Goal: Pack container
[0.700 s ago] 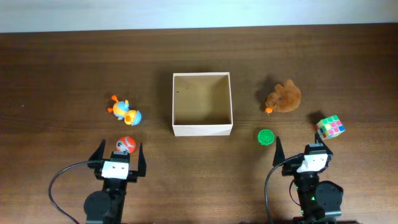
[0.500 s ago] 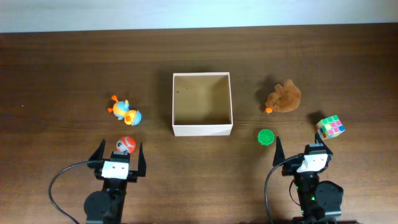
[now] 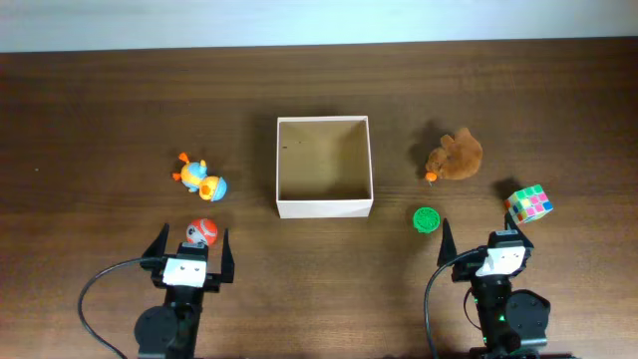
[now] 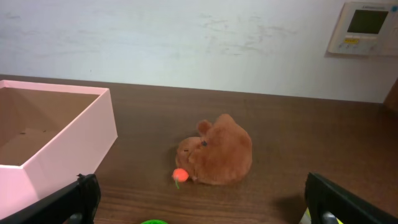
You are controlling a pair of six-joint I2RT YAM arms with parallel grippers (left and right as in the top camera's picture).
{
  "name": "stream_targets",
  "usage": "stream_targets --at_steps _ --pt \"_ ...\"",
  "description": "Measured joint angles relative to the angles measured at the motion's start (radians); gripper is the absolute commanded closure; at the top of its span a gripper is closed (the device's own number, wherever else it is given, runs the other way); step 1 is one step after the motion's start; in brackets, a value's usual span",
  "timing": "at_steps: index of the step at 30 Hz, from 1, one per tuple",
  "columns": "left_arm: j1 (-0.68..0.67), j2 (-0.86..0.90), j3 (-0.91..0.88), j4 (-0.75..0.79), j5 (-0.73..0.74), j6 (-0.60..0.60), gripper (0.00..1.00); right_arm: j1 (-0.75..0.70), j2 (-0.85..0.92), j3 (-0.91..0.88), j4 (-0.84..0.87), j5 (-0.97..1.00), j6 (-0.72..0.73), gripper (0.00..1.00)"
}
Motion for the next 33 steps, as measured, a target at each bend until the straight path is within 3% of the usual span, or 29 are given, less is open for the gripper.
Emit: stream_targets --at_steps 33 --pt "0.000 0.000 0.000 0.000 0.000 0.000 0.01 0.000 0.000 0.005 0.080 -0.039 0.029 0.01"
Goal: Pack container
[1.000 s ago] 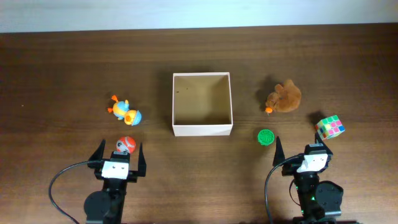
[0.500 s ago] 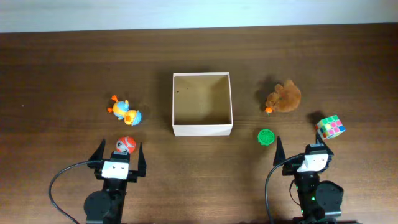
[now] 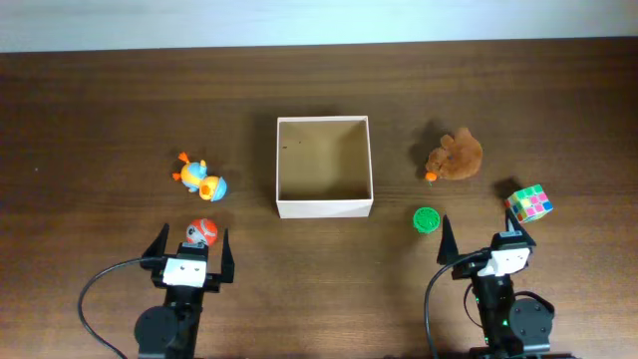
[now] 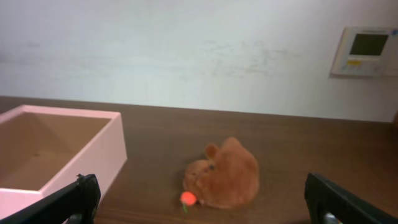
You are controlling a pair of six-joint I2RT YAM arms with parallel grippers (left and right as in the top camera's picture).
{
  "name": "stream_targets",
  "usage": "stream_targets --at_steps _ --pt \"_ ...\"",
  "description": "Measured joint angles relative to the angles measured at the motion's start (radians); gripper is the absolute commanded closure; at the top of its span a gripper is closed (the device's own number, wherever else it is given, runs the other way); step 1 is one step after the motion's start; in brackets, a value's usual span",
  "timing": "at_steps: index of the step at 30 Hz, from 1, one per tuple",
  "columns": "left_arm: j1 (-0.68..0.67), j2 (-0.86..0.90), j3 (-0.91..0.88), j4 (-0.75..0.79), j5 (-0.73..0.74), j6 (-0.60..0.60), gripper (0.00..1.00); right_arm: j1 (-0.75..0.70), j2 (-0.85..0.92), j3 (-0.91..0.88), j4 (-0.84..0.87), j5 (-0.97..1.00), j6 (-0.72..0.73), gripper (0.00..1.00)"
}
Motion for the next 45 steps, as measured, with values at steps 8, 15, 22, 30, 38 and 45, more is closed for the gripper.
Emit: stream_targets --at_steps 8,15,22,30,38,45 --pt "0.000 0.000 0.000 0.000 0.000 0.000 0.01 0.000 0.001 0.231 -0.234 -0.015 0.041 0.01" --pt "0.000 0.000 0.000 0.000 0.000 0.000 0.01 0.000 0.150 0.545 -0.531 -0.016 0.088 0.01" --pt "0.000 0.000 0.000 0.000 0.000 0.000 0.01 0.000 0.580 0.956 -0.835 -0.100 0.106 0.01" --pt "0.000 0.000 0.000 0.000 0.000 0.000 0.01 0.000 0.999 1.271 -1.030 -0.190 0.107 0.01" --pt "0.000 0.000 0.000 0.000 0.000 0.000 0.01 -0.012 1.259 1.280 -1.159 -0.072 0.258 0.01" --pt "0.000 0.000 0.000 0.000 0.000 0.000 0.01 -0.148 1.408 1.280 -1.201 0.035 0.515 0.01"
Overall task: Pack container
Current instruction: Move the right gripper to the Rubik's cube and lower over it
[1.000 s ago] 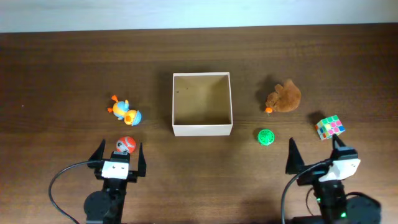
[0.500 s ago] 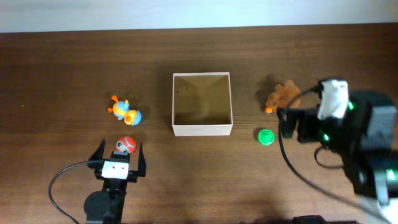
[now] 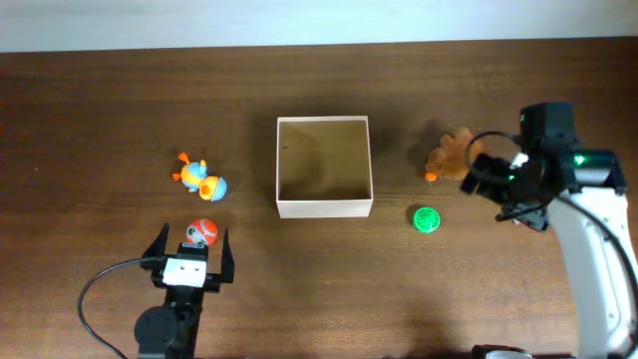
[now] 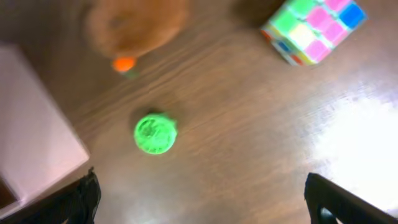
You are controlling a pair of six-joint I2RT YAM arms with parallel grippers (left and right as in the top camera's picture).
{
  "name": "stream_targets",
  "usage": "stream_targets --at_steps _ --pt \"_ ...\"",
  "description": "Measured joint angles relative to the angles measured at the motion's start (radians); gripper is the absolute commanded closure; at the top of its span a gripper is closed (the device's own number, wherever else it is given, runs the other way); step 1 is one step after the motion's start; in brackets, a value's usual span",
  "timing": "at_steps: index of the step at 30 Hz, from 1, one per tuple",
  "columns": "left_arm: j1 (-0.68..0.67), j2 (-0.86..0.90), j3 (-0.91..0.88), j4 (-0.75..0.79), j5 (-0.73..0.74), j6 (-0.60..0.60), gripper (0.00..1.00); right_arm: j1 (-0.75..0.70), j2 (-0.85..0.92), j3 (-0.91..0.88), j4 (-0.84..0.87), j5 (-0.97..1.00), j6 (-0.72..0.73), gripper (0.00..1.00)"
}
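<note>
The open white box stands mid-table; in the right wrist view its wall is at the left. A brown plush toy lies right of it, partly under my right arm, with a green disc nearer the front. My right gripper hangs open over the table, looking down between the green disc and a colourful cube, holding nothing. The plush is blurred at the top. My left gripper rests open at the front, with a red-and-white ball between its fingers.
An orange-and-blue duck toy lies left of the box. The table's far edge meets a pale wall at the top of the overhead view. My right arm covers the cube in the overhead view.
My right arm left its resting place at the front edge and now reaches over the table by the plush and cube, its camera pointing down. Its gripper stays open. The left arm is unmoved.
Both arms rested at the front edge, grippers open, with the toys spread around the box. Then the right wrist view showed more wall, with the plush and box lower in frame. Now the right gripper hangs over the green disc and cube. No toy has moved.
</note>
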Motion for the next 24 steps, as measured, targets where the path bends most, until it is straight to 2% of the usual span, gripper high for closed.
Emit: stream_targets --at_steps 8,16,24 --pt "0.000 0.000 0.000 0.000 0.000 0.000 0.01 -0.098 0.151 0.000 0.034 0.031 0.101 0.01" --pt "0.000 0.000 0.000 0.000 0.000 0.000 0.01 -0.238 0.229 0.000 0.062 0.046 0.369 0.01" --pt "0.000 0.000 0.000 0.000 0.000 0.000 0.01 -0.324 0.290 0.000 0.106 0.050 0.434 0.01"
